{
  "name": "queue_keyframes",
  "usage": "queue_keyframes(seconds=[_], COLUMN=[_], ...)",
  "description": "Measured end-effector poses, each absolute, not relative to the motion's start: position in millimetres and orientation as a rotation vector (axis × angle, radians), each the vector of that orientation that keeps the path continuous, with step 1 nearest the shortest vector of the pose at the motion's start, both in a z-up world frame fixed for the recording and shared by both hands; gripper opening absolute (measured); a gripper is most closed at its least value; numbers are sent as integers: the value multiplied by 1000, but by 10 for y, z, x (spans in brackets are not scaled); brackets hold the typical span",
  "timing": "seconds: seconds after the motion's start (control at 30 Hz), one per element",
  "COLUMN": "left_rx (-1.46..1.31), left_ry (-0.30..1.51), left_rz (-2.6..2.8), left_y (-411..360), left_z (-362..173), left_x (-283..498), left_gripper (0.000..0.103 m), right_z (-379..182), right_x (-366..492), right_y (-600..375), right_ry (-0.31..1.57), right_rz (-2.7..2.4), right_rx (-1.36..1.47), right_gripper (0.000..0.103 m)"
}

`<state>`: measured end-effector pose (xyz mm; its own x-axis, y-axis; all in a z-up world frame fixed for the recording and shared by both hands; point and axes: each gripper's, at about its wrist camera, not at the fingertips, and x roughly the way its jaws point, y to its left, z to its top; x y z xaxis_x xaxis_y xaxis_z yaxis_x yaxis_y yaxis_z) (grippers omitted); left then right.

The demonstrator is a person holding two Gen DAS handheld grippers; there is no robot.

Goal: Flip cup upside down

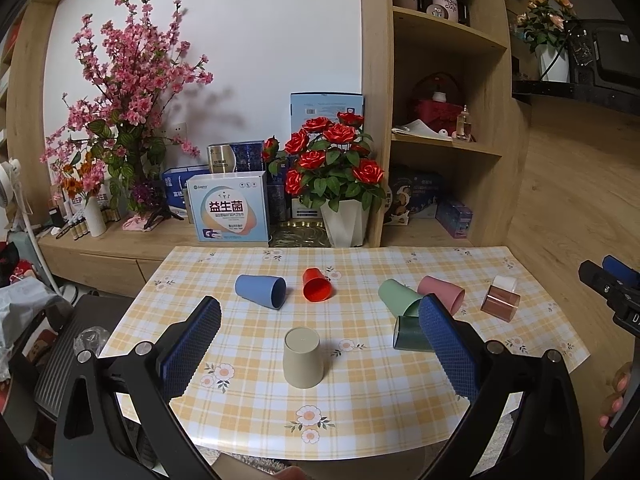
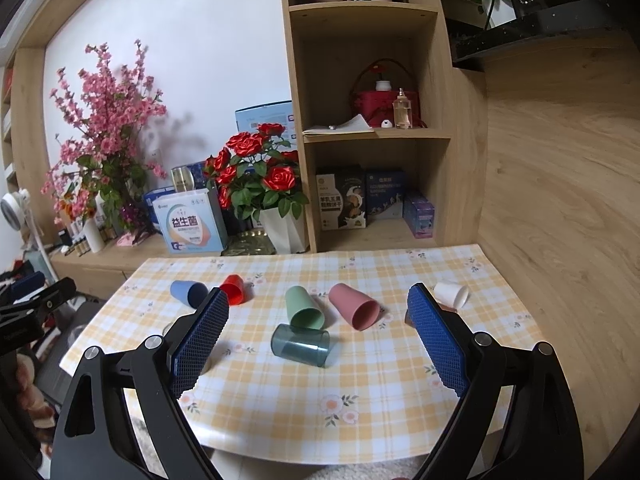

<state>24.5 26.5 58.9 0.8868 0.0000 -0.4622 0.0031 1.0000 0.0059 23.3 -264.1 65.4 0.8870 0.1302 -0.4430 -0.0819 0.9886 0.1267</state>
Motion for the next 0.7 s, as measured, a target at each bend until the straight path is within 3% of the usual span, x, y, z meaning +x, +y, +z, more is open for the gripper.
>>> queue_keyframes(seconds=[0.7], left_rx=[-1], left_ry=[512], left_rz=[-32], left_y=[247], left_z=[486], left_x=[289], left_gripper=[97], right_z=[581], right_x=[244], right_y=[-2644], right_ry=[498], right_rz=[86], right_rx=[92], right_gripper=[88])
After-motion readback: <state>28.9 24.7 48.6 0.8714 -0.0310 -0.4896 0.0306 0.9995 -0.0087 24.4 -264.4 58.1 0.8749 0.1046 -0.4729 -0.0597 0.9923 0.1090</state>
